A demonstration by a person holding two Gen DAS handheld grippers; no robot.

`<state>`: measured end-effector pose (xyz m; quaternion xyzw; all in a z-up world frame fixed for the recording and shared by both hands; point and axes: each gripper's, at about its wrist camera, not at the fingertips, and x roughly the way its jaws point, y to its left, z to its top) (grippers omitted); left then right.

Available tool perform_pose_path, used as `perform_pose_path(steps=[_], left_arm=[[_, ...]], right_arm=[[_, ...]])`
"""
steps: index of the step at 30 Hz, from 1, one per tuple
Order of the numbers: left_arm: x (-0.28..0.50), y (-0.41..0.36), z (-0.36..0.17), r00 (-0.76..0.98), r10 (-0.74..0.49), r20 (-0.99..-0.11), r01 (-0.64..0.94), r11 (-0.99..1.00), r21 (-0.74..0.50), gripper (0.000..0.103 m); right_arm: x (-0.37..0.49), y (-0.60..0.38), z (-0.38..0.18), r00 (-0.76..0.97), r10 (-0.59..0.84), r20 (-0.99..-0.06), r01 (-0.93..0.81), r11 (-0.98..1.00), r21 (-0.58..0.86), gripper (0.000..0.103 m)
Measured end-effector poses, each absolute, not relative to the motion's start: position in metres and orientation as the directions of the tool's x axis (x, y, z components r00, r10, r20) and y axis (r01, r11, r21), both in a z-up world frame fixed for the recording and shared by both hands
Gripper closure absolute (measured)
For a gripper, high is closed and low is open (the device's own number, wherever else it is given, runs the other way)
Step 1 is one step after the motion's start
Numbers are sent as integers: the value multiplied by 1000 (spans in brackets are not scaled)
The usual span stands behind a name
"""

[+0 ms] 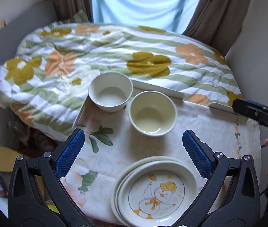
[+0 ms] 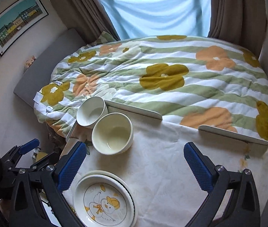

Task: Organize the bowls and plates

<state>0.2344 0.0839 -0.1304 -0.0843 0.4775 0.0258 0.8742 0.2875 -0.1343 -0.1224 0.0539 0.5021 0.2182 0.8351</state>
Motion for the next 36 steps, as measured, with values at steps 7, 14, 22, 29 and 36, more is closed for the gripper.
perform_pose_path(steps=[7,14,22,29,36], left_arm=[[298,111,-208,383,-181,-906,-145,957,-253,44],[329,107,-254,313,-246,-917,-104,951,-291,69],[343,102,-268,270,-268,-925,-49,955,-291,88],[345,97,-261,274,-245,-930,-22,965,-261,88],[340,92,-231,317,-254,-914,-18,962,-274,88]], right_arm=[[339,-86,-201,229,368,-901,-261,915,307,35],[353,-70,-246,152,342,-927,-218,927,306,58],[354,-57,-259,133,341,-931,-195,930,312,89],[353,-59,-257,142,346,-927,-175,931,321,89],[344,-72,-228,204,366,-908,-173,927,334,89]])
